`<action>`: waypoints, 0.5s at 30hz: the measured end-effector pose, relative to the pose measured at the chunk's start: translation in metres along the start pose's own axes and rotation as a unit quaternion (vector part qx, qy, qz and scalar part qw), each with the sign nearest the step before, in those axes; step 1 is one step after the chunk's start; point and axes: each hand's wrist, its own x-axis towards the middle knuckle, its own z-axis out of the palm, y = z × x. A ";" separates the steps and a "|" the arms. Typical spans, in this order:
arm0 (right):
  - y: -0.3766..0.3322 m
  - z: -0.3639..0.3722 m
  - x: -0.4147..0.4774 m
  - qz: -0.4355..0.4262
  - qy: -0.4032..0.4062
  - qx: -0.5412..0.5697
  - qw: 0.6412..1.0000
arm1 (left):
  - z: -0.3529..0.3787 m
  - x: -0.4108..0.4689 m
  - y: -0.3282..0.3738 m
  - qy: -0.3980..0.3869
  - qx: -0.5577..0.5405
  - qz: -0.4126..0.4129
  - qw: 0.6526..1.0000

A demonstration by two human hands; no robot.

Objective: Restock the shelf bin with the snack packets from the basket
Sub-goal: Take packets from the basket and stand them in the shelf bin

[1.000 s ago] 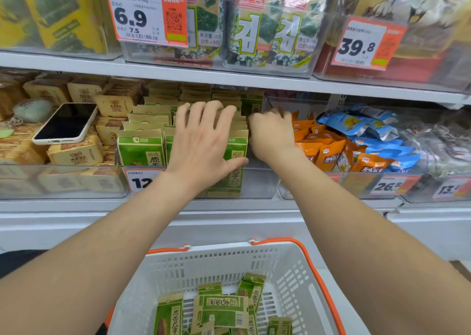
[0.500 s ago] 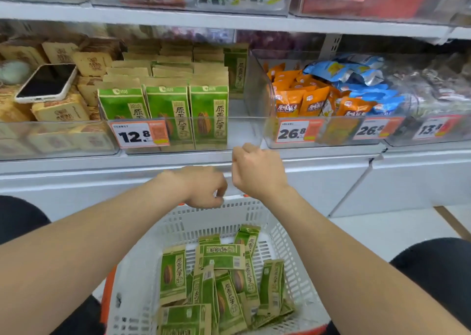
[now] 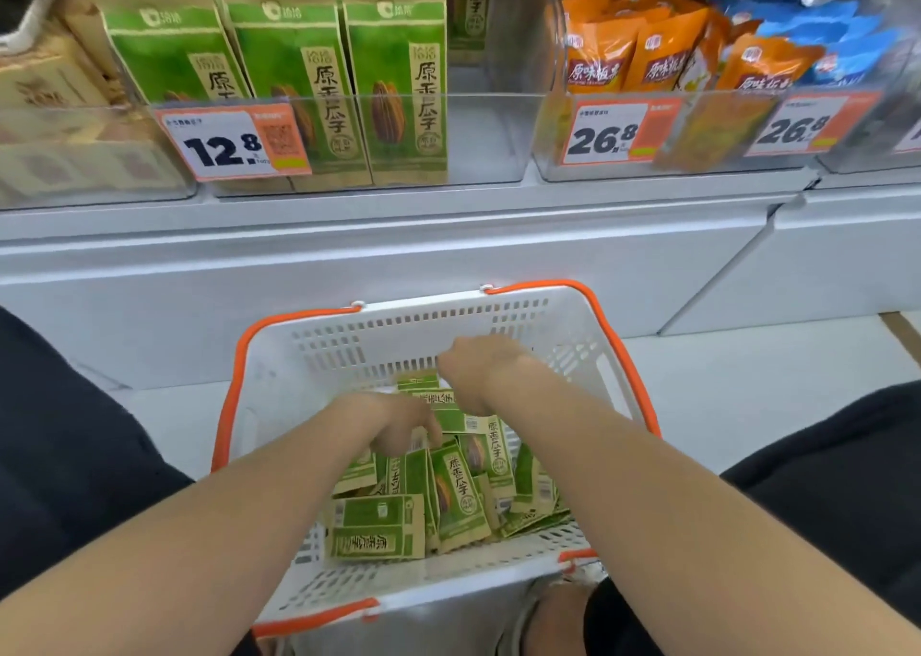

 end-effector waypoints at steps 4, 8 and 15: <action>-0.009 0.003 0.005 0.000 -0.015 -0.001 1.000 | 0.024 0.019 -0.004 0.006 0.064 0.000 0.998; -0.014 0.005 0.007 -0.009 -0.020 -0.007 1.000 | 0.029 0.028 -0.004 0.060 0.180 0.015 0.982; -0.007 0.005 0.007 -0.012 -0.040 0.007 0.999 | 0.015 0.027 -0.024 0.122 -0.048 0.013 0.991</action>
